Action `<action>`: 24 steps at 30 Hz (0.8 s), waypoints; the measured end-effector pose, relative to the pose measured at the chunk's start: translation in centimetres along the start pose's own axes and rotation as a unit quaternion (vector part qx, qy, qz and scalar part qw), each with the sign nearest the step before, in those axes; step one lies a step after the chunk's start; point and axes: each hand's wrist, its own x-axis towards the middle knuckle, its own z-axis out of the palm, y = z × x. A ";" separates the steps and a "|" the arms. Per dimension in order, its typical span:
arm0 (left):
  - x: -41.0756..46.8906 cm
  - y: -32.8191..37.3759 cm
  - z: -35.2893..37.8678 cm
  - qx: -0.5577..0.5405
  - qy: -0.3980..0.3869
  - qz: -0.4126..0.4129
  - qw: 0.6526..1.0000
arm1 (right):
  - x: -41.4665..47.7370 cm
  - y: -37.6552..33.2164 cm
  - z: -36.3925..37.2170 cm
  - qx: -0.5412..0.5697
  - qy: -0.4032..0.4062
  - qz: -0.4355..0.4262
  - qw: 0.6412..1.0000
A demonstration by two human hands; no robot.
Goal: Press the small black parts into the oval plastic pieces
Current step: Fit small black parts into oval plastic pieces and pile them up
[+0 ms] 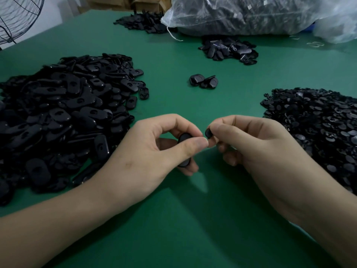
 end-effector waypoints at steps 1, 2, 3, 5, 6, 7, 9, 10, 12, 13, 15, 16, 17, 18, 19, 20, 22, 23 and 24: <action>0.0 0.1 0.1 0.006 -0.002 0.000 1.000 | -0.1 0.0 0.1 -0.008 -0.003 -0.003 1.000; -0.1 0.2 0.1 0.010 -0.006 0.000 1.000 | -0.1 0.1 0.1 -0.015 -0.005 -0.006 1.000; -0.1 0.3 0.1 0.014 -0.008 -0.001 1.000 | -0.2 0.1 0.2 -0.020 -0.006 -0.007 1.000; -0.1 0.3 0.0 0.018 -0.006 -0.007 1.000 | -0.2 0.1 0.2 -0.032 -0.005 -0.010 0.999; -0.1 0.2 -0.1 0.020 -0.002 -0.013 1.000 | -0.2 0.1 0.1 -0.041 -0.004 -0.011 0.999; -0.1 0.2 -0.2 0.023 0.000 -0.017 1.000 | -0.2 0.0 0.1 -0.052 -0.005 -0.015 0.999; -0.1 0.0 -0.3 0.031 0.000 -0.022 0.999 | -0.2 -0.1 -0.2 -0.082 -0.011 -0.031 0.996; -0.1 -0.1 -0.3 0.034 -0.002 -0.023 0.999 | -0.2 -0.2 -0.3 -0.101 -0.015 -0.039 0.994; -0.1 -0.2 -0.4 0.041 -0.004 -0.019 0.999 | -0.2 -0.4 -0.5 -0.123 -0.021 -0.042 0.991; -0.1 -0.3 -0.4 0.047 -0.004 -0.015 0.999 | -0.2 -0.5 -0.5 -0.118 -0.021 -0.035 0.992; 0.0 -0.4 -0.5 0.063 -0.006 -0.007 0.998 | -0.1 -0.5 -0.6 -0.084 -0.019 -0.013 0.996; 0.0 -0.5 -0.5 0.075 -0.009 -0.003 0.997 | -0.1 -0.6 -0.6 -0.067 -0.016 -0.004 0.998; 0.1 -0.6 -0.6 0.090 -0.010 0.001 0.996 | -0.1 -0.6 -0.6 -0.058 -0.013 0.002 0.998; 0.1 -0.6 -0.7 0.104 -0.010 0.004 0.994 | -0.1 -0.6 -0.6 -0.053 -0.009 0.007 0.999; 0.1 -0.6 -0.7 0.113 -0.008 0.005 0.994 | 0.0 -0.6 -0.6 -0.048 -0.006 0.010 0.999; 0.1 -0.5 -0.7 0.112 -0.005 0.002 0.994 | 0.0 -0.6 -0.6 -0.040 -0.003 0.013 0.999; 0.2 -0.4 -0.7 0.082 -0.005 -0.010 0.997 | 0.0 -0.6 -0.7 -0.022 -0.001 0.019 1.000; 0.2 -0.4 -0.6 0.068 -0.007 -0.014 0.998 | 0.0 -0.7 -0.7 -0.014 0.000 0.023 1.000; 0.3 -0.3 -0.5 0.059 -0.009 -0.016 0.998 | 0.0 -0.7 -0.7 -0.006 -0.001 0.026 1.000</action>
